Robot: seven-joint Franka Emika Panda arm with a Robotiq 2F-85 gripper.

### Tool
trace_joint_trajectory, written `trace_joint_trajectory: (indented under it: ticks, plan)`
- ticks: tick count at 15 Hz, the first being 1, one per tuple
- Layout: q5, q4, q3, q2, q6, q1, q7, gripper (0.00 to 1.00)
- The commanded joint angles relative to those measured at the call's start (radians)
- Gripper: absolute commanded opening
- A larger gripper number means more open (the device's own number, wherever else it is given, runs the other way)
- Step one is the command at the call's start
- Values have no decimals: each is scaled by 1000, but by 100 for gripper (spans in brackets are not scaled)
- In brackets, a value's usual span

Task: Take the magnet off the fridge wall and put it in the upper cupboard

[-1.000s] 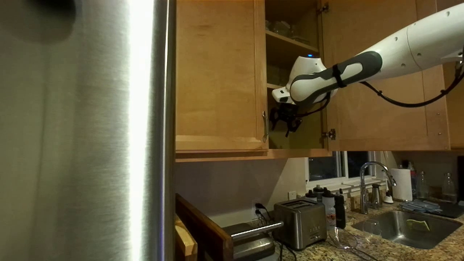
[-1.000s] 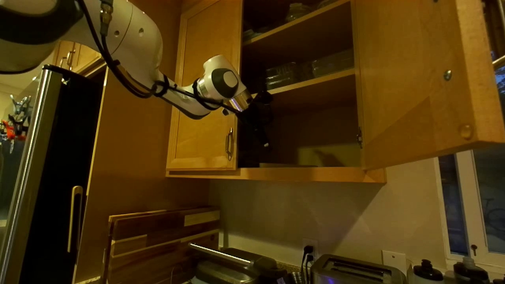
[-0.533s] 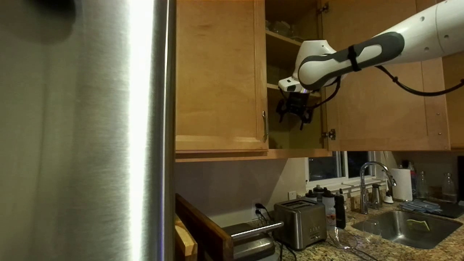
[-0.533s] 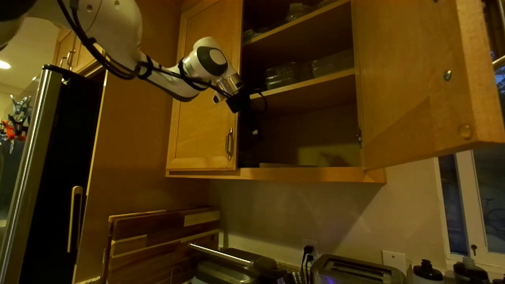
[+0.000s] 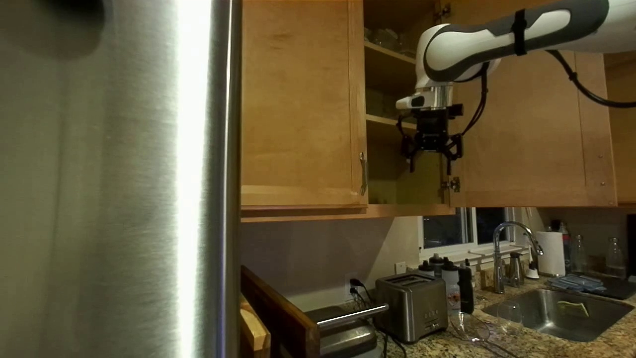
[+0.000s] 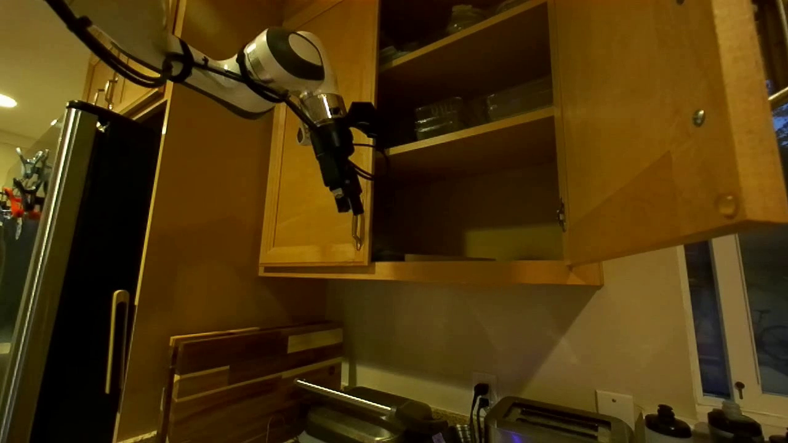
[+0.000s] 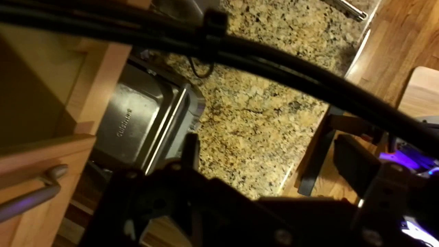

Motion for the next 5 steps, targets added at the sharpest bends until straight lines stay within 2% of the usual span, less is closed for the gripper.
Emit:
trace_joint_trajectory:
  ticks: [1, 2, 3, 5]
  plan:
    - [12, -71, 10, -59, -64, 18, 47, 100]
    - [-2, -92, 17, -72, -48, 18, 73, 100]
    - [4, -19, 1, -12, -58, 19, 21, 100]
    - [3, -38, 7, -21, -59, 22, 43, 100]
